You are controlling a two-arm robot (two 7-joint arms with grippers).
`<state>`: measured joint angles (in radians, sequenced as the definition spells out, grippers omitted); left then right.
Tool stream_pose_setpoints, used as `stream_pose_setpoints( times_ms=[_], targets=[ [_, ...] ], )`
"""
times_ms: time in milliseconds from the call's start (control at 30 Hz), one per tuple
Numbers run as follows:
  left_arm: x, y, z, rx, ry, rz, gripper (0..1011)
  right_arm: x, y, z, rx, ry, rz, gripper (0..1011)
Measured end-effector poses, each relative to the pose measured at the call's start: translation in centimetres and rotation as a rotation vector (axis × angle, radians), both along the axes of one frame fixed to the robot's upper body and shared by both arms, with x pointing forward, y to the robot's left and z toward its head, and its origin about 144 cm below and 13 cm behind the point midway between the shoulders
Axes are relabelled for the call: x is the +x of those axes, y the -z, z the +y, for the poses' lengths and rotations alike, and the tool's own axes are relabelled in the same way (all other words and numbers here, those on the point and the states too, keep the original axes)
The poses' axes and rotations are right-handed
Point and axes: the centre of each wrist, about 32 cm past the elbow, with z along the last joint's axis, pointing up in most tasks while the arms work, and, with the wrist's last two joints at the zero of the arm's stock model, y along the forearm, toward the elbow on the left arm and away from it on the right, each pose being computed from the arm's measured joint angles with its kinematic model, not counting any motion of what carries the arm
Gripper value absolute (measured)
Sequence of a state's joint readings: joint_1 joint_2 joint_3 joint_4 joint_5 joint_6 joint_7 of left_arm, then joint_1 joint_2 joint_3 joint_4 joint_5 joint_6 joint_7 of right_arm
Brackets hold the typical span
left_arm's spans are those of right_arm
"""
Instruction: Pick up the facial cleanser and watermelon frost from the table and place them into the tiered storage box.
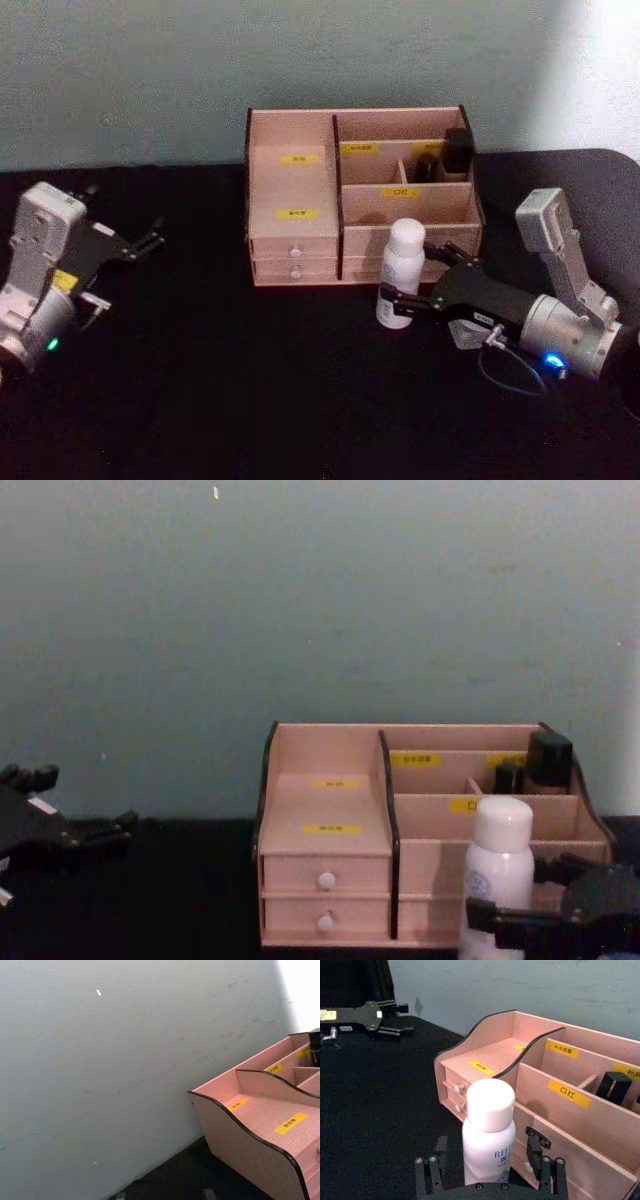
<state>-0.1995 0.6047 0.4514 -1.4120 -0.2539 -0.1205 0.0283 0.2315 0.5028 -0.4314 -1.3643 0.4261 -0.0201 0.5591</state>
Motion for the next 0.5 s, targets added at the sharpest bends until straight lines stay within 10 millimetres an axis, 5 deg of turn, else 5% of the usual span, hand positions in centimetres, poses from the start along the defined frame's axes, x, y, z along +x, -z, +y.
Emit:
stream_pose_setpoints(
  times_ms=[133,500],
  targets=[
    [0.00,0.00,0.00,0.000,0.000,0.000,1001,-0.01,-0.01,0.00,0.000,0.000,-0.001,969],
    [0.00,0.00,0.00,0.000,0.000,0.000,1001,-0.05,-0.01,0.00,-0.001,0.000,-0.002,678]
  ],
)
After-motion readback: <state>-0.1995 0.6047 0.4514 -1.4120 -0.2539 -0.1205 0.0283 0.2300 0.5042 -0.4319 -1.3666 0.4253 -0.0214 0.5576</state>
